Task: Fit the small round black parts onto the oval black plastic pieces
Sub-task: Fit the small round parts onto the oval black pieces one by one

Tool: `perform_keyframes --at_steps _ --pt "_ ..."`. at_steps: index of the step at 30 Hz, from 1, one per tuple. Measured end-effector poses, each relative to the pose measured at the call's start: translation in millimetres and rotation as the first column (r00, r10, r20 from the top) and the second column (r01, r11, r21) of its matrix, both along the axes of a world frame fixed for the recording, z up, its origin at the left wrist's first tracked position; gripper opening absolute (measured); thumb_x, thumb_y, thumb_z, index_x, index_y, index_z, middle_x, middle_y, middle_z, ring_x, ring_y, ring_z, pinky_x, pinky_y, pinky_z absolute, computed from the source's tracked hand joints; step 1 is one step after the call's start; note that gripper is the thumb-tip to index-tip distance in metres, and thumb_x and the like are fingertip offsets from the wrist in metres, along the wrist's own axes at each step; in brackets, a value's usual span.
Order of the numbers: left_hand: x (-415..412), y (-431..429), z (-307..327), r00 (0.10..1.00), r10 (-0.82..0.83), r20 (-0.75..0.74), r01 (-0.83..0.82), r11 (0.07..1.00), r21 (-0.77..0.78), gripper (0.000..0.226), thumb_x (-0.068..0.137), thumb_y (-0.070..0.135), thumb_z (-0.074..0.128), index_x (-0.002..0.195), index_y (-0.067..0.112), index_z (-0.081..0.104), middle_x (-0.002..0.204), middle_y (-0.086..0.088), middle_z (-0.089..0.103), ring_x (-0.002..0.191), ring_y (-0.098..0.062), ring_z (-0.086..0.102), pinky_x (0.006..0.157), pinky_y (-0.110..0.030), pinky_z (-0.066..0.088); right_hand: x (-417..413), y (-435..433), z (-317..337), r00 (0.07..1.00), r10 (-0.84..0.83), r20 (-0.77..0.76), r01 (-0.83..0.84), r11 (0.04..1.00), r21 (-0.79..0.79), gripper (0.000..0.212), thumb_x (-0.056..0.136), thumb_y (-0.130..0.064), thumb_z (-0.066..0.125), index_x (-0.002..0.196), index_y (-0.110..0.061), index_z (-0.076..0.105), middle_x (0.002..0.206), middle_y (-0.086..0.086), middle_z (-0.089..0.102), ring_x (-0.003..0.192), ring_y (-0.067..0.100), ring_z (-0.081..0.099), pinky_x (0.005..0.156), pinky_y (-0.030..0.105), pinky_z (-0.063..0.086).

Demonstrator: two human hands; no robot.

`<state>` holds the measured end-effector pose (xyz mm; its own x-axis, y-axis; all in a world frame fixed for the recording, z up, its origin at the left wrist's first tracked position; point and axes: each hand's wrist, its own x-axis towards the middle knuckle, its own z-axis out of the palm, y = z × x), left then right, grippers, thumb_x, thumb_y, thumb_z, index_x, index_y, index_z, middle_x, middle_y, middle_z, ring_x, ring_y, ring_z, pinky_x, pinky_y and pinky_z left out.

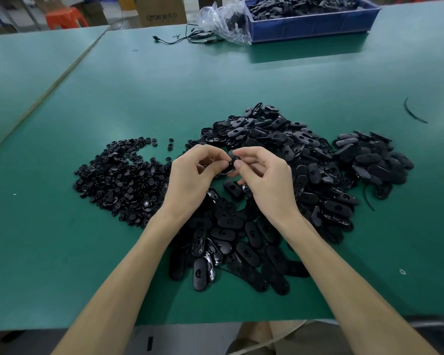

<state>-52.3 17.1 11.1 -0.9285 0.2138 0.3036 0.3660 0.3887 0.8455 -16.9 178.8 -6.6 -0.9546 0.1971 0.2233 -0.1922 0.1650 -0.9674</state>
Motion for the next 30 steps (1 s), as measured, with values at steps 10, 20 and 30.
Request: perform_keyframes --at_steps 10,20,30 --pt "-1.3 -0.7 -0.6 0.998 0.007 -0.061 -0.013 0.995 -0.103 0.012 0.09 0.006 0.076 0.091 0.018 0.076 0.098 0.004 0.064 0.081 -0.012 0.06 0.07 -0.019 0.044 -0.4 -0.9 -0.3 1.0 0.019 -0.015 -0.019 1.0 0.007 0.019 0.099 -0.002 0.068 0.116 -0.008 0.073 0.097 0.001 0.078 0.083 0.011 0.078 0.068 0.02 0.058" --pt "1.2 -0.7 1.4 0.998 -0.005 -0.062 0.0 0.997 -0.074 0.013 0.091 0.007 0.076 0.092 0.02 0.075 0.097 0.009 0.067 0.085 -0.012 0.064 0.071 -0.015 0.046 0.4 0.3 -0.9 1.0 0.028 -0.009 -0.027 1.0 0.009 0.02 0.099 0.0 0.067 0.117 -0.008 0.073 0.096 0.002 0.078 0.082 0.012 0.078 0.07 0.023 0.06" --pt "-0.4 -2.7 -0.2 0.997 -0.023 -0.078 0.016 0.996 -0.082 0.018 0.091 0.006 0.076 0.09 0.025 0.073 0.096 0.01 0.066 0.082 -0.014 0.064 0.071 -0.022 0.049 -0.7 0.1 -1.7 0.999 0.031 -0.019 -0.031 0.999 0.013 0.02 0.099 0.001 0.067 0.116 -0.007 0.073 0.095 0.002 0.078 0.082 0.013 0.078 0.07 0.022 0.059"
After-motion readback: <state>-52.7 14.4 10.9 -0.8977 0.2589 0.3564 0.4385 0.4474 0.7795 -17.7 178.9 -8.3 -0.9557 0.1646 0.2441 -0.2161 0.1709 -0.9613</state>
